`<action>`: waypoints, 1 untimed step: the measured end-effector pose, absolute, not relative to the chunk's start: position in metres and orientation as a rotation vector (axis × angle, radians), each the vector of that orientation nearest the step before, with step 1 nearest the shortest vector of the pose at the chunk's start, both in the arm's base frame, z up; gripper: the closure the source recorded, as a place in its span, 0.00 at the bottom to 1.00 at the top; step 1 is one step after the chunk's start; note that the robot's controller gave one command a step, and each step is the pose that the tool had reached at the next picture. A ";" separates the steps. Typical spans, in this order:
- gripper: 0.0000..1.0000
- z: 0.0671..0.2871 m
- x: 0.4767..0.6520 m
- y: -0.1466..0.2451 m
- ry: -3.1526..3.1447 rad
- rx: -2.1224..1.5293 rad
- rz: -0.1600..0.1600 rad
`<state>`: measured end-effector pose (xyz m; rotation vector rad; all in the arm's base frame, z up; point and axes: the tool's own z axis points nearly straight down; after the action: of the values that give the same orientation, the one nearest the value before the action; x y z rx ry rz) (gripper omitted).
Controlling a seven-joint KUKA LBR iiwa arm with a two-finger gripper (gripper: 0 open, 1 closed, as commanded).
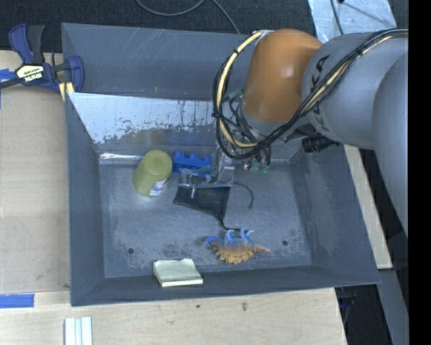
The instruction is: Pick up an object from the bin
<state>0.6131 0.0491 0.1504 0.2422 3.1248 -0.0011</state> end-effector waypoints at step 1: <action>1.00 0.213 0.616 0.060 3.122 0.190 0.000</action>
Offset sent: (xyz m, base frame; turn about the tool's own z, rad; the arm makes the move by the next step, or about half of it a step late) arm -0.0004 0.0276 -0.0008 0.0087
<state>0.6160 0.0602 0.2126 0.1897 3.1224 -0.0003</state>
